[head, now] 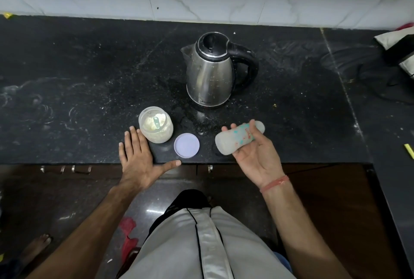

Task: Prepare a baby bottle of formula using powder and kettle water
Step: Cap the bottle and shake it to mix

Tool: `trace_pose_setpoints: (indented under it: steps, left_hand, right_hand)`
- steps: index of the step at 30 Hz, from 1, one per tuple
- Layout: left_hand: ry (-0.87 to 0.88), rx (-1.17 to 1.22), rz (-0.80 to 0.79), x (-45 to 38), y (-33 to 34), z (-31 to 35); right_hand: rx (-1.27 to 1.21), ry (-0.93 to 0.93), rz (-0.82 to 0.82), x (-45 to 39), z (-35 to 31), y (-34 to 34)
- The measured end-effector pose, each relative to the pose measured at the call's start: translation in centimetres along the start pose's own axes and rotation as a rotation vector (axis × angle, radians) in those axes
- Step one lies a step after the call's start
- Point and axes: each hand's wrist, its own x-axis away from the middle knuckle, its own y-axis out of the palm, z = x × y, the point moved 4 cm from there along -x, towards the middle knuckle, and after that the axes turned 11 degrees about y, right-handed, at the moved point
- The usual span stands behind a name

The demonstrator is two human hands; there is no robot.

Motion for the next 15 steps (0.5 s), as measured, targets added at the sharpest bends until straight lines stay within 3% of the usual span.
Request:
trace_pose_setpoints:
  steps: [3, 7, 11, 15]
  left_hand:
    - [-0.002, -0.003, 0.005, -0.2, -0.1, -0.1]
    - [0.001, 0.005, 0.000, 0.0, 0.0, 0.0]
    - [0.003, 0.006, -0.001, -0.1, -0.2, -0.2]
    - [0.008, 0.001, -0.006, 0.0, 0.0, -0.1]
  right_hand:
    - [0.161, 0.064, 0.045, 0.1, 0.4, 0.2]
    - [0.065, -0.009, 0.060, 0.3, -0.4, -0.1]
    - [0.394, 0.159, 0.073, 1.0, -0.7, 0.0]
    - [0.268, 0.045, 0.072, 1.0, -1.9, -0.7]
